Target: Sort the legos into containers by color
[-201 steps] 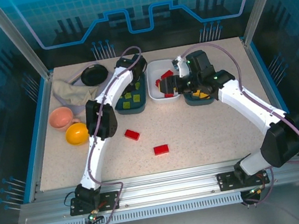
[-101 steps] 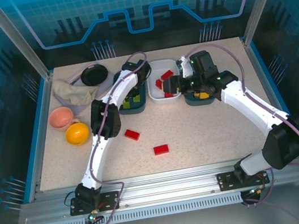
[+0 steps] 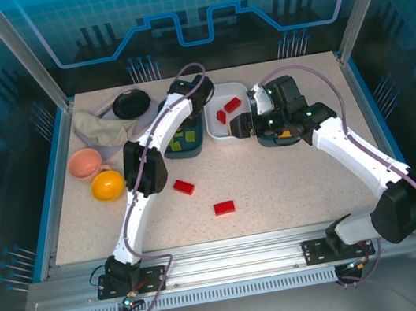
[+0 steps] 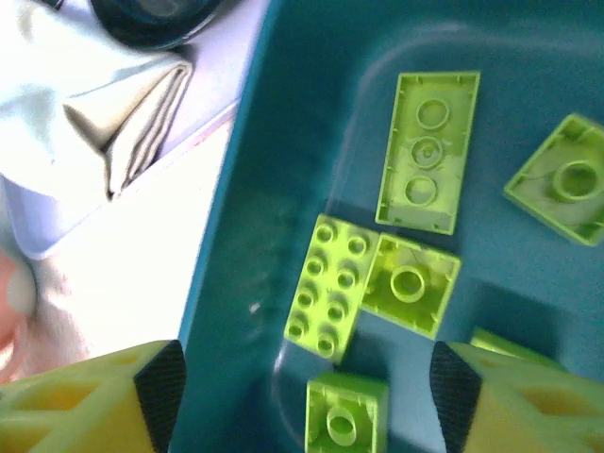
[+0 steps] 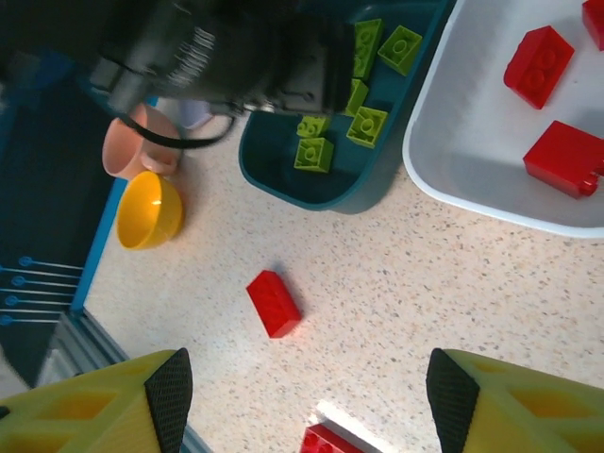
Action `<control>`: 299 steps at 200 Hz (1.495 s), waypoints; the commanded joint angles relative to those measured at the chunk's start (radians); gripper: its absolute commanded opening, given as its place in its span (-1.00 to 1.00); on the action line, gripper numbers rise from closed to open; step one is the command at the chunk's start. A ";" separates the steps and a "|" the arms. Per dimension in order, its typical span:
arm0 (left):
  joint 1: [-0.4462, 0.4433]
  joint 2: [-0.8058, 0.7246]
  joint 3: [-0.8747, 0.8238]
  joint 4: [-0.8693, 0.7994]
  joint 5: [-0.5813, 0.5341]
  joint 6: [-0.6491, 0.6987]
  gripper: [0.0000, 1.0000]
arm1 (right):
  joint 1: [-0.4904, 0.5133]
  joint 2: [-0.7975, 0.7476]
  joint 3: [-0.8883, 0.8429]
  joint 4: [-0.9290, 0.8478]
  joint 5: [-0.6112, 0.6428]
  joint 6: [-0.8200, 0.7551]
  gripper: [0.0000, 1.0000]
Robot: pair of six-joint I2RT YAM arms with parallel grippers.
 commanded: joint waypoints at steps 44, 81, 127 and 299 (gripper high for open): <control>0.007 -0.768 -0.704 0.176 0.286 -0.341 0.72 | 0.300 0.010 -0.040 -0.189 0.278 -0.258 0.42; 0.001 -1.152 -1.150 0.230 0.383 -0.504 0.74 | 0.456 0.216 0.049 -0.170 0.320 -0.304 0.57; 0.001 -1.559 -1.487 0.238 0.459 -0.555 0.97 | 0.531 0.605 0.360 -0.273 0.308 -0.331 0.63; 0.003 -1.801 -1.551 0.144 0.499 -0.531 0.96 | 0.560 1.027 0.793 -0.423 0.450 -0.287 -0.29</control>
